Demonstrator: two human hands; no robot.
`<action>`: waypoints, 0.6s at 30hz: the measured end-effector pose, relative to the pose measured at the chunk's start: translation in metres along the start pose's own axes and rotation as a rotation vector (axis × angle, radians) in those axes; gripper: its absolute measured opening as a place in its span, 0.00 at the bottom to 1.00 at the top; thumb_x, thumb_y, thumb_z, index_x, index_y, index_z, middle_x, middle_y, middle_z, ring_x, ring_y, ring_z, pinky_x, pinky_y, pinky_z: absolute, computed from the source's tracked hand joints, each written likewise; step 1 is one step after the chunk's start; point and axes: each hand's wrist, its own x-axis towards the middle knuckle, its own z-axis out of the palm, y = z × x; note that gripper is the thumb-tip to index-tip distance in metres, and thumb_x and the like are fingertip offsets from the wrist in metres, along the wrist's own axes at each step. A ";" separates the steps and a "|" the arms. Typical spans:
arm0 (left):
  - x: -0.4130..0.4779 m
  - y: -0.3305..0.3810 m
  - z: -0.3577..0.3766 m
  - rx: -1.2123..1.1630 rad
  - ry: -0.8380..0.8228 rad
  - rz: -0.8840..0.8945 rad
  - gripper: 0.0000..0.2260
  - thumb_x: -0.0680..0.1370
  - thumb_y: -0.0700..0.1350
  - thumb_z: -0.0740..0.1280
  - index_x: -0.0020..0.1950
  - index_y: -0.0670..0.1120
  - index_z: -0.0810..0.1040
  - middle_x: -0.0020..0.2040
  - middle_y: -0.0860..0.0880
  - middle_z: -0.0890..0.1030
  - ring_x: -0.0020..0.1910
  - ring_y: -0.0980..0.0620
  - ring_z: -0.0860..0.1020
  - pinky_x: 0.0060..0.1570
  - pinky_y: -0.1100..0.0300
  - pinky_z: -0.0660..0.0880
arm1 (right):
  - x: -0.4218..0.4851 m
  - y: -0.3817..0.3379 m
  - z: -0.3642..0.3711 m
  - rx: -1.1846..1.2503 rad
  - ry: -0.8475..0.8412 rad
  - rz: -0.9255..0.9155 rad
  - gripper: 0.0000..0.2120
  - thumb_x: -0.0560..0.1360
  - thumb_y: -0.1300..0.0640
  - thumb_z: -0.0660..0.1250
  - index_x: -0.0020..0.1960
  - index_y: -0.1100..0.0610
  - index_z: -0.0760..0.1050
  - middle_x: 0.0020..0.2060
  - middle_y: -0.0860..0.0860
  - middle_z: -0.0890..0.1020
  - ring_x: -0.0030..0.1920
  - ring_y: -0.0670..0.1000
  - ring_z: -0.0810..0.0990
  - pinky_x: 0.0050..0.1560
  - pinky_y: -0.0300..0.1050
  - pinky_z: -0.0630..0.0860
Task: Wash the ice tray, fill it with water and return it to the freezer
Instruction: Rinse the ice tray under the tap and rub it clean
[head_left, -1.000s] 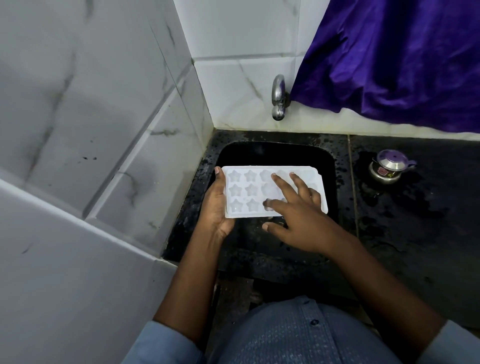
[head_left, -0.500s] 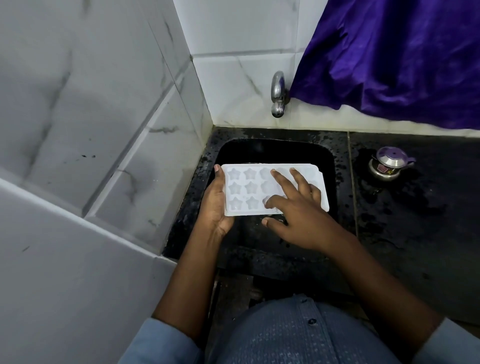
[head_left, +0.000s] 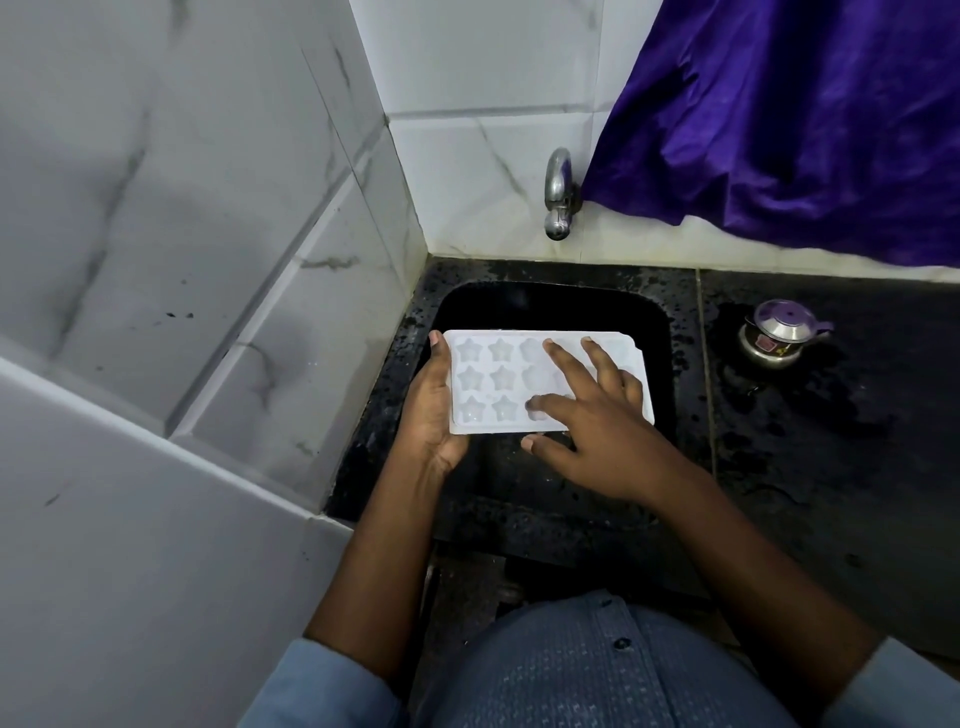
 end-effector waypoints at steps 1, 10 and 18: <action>0.000 0.000 0.000 -0.006 0.000 0.000 0.36 0.84 0.70 0.55 0.77 0.43 0.77 0.70 0.37 0.82 0.69 0.35 0.81 0.70 0.32 0.76 | 0.000 -0.001 0.000 -0.004 -0.017 0.004 0.20 0.79 0.34 0.64 0.68 0.40 0.75 0.85 0.46 0.43 0.82 0.53 0.31 0.78 0.61 0.41; -0.002 -0.001 0.001 -0.016 0.019 -0.004 0.35 0.85 0.69 0.55 0.77 0.43 0.77 0.70 0.37 0.82 0.69 0.35 0.81 0.70 0.34 0.76 | 0.000 0.000 -0.001 0.018 0.007 -0.011 0.17 0.79 0.36 0.65 0.63 0.40 0.75 0.85 0.46 0.44 0.82 0.53 0.32 0.77 0.62 0.42; -0.006 0.001 0.005 -0.017 0.020 0.002 0.35 0.85 0.69 0.54 0.76 0.42 0.77 0.69 0.37 0.83 0.66 0.36 0.83 0.63 0.38 0.81 | -0.002 0.001 -0.003 0.036 -0.014 -0.018 0.17 0.78 0.36 0.65 0.65 0.40 0.75 0.85 0.46 0.44 0.82 0.53 0.32 0.77 0.62 0.42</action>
